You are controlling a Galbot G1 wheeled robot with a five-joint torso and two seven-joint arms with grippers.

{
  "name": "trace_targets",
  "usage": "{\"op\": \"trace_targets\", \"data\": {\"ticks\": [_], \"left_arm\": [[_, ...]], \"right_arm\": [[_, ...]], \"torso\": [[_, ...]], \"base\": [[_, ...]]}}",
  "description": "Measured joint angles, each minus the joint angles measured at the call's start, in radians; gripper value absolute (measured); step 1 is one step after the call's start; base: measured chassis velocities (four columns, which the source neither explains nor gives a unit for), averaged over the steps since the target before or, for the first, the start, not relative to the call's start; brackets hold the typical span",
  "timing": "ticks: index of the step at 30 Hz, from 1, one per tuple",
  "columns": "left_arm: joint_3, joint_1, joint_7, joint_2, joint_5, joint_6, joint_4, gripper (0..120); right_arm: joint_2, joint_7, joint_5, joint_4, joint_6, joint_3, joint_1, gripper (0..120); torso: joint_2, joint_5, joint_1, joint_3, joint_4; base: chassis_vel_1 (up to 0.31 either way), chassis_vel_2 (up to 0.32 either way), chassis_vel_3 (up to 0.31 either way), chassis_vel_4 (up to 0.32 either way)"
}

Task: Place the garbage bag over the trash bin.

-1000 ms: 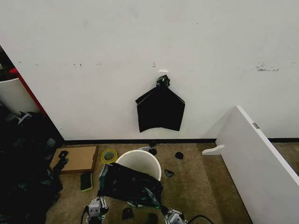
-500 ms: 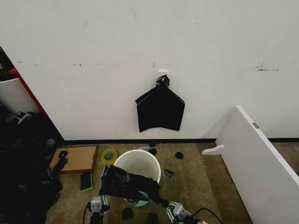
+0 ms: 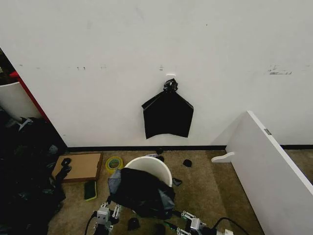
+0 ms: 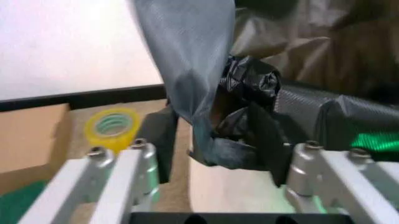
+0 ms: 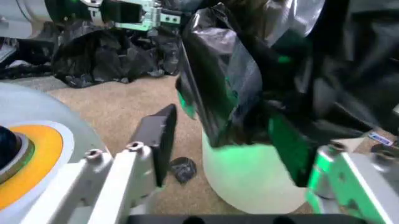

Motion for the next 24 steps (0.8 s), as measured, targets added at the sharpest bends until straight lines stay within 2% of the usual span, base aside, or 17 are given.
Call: {"op": "trace_targets", "data": {"ticks": [3, 5, 8, 10, 12, 14, 15, 20, 24], "left_arm": [[-0.038, -0.001, 0.185, 0.025, -0.055, -0.025, 0.021, 65], [-0.049, -0.002, 0.222, 0.027, -0.061, -0.030, 0.028, 68], [-0.108, -0.014, 0.395, 0.035, -0.104, -0.049, 0.077, 80], [-0.142, -0.028, 0.470, 0.036, -0.131, -0.059, 0.111, 88], [-0.153, -0.034, 0.492, 0.036, -0.139, -0.062, 0.123, 90], [-0.201, -0.064, 0.599, 0.036, -0.171, -0.066, 0.170, 98], [-0.213, -0.071, 0.629, 0.037, -0.179, -0.066, 0.181, 99], [-0.323, -0.141, 0.909, 0.051, -0.192, -0.086, 0.259, 100], [-0.363, -0.181, 0.960, 0.064, -0.169, -0.113, 0.305, 100]], "right_arm": [[0.008, -0.002, -0.005, 0.005, 0.004, 0.007, -0.006, 66], [0.011, -0.002, -0.007, 0.005, 0.005, 0.007, -0.007, 69], [0.022, -0.002, -0.018, 0.006, 0.008, 0.007, -0.008, 82], [0.026, -0.002, -0.027, 0.005, 0.010, 0.008, -0.008, 89], [0.028, -0.003, -0.029, 0.004, 0.011, 0.010, -0.008, 92], [0.029, -0.009, -0.043, -0.001, 0.012, 0.020, -0.008, 99], [0.029, -0.014, -0.046, -0.003, 0.012, 0.024, -0.007, 100], [0.030, -0.116, -0.058, -0.036, 0.012, 0.104, 0.016, 100], [0.025, -0.178, -0.050, -0.041, 0.012, 0.148, 0.025, 100]], "torso": [[0.000, -0.0002, 0.000, 0.000, -0.0001], [0.000, 0.0000, 0.000, 0.000, -0.0001], [0.000, -0.0002, 0.000, 0.000, 0.0000], [0.000, -0.0002, 0.000, 0.000, 0.0000], [0.000, -0.0002, 0.000, 0.000, 0.0000], [0.000, -0.0004, 0.000, 0.000, 0.0000], [0.000, -0.0003, 0.000, 0.000, 0.0000], [0.000, -0.0002, 0.000, 0.000, 0.0000], [0.000, -0.0002, 0.000, 0.000, 0.0000]], "base": [[0.000, 0.000, 0.000, 0.000], [0.000, 0.000, 0.000, 0.000], [0.000, 0.000, 0.000, 0.000], [0.000, 0.000, 0.000, 0.000], [0.000, 0.000, 0.000, 0.000], [0.000, 0.000, 0.000, 0.000], [0.000, 0.000, 0.000, 0.000], [0.000, 0.000, 0.000, 0.000], [0.000, 0.000, 0.000, 0.000]]}}
